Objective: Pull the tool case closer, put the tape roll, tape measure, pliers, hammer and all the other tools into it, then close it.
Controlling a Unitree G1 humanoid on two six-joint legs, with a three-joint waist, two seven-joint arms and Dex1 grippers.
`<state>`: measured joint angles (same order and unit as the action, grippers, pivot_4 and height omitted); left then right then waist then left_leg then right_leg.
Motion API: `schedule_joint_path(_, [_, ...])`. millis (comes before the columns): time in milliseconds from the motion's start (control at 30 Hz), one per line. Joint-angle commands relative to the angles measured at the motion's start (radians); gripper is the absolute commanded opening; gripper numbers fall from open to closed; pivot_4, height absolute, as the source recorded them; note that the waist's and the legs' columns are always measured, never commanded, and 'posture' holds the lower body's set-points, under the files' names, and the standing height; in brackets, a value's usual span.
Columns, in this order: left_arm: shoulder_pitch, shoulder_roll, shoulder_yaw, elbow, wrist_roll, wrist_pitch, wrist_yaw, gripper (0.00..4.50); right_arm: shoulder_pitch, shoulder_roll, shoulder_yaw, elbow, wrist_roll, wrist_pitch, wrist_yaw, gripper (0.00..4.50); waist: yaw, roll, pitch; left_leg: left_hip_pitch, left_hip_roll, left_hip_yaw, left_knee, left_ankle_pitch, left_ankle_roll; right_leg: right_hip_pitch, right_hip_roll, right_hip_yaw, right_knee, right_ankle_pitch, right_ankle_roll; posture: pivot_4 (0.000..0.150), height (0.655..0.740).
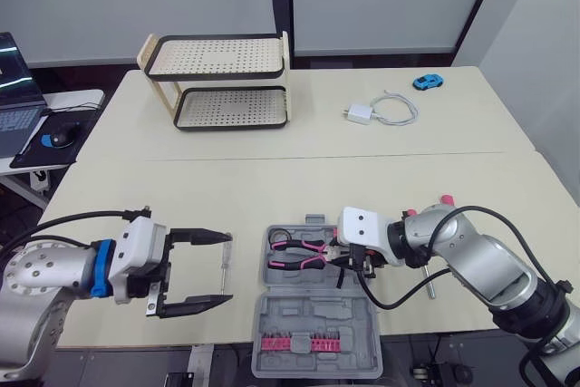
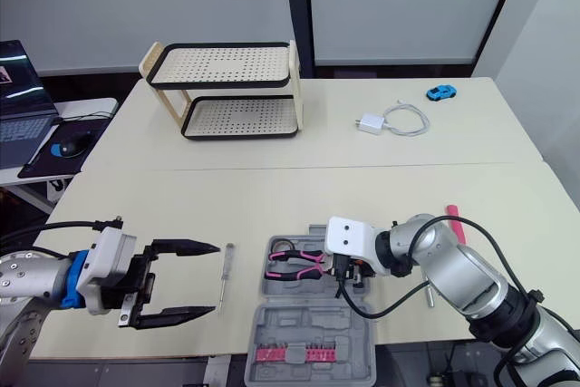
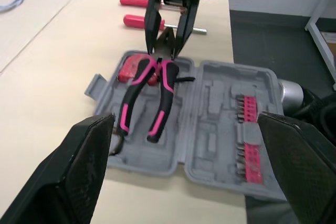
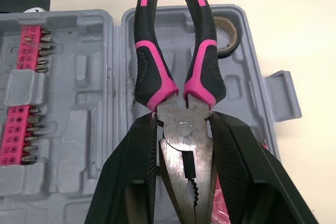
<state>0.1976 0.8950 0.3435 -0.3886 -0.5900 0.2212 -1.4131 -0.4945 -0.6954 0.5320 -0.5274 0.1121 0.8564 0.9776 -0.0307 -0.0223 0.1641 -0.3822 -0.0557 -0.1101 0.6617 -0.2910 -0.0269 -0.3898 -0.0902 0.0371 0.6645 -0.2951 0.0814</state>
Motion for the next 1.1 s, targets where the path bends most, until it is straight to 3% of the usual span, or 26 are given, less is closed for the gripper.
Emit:
schedule_joint_path(33, [0.023, 0.005, 0.065, 0.001, -0.042, -0.024, -0.022, 4.5, -0.026, -0.004, 0.004, -0.075, 0.009, 0.04, -0.007, 1.26, 0.002, 0.0, 0.0, 0.0, 0.0, 0.0, 0.0, 0.0, 0.0, 0.0, 0.0, 0.0, 0.0, 0.0, 0.0, 0.15, 0.74])
schedule_joint_path(467, [0.012, 0.008, 0.076, 0.066, -0.045, -0.065, -0.031, 4.5, -0.111, -0.005, 0.117, -0.131, -0.011, 0.228, -0.062, 1.26, 0.001, 0.0, 0.0, 0.0, 0.0, 0.0, 0.0, 0.0, 0.0, 0.0, 0.0, -0.001, 0.0, 0.0, 0.0, 0.15, 0.74])
schedule_joint_path(1100, [0.018, 0.006, 0.043, 0.025, -0.037, -0.065, -0.03, 4.5, -0.142, 0.057, 0.184, -0.039, -0.021, 0.247, -0.153, 1.26, 0.0, 0.0, 0.0, 0.0, 0.0, 0.0, -0.001, 0.0, 0.0, -0.001, 0.0, 0.0, 0.0, 0.0, 0.0, 0.15, 0.74])
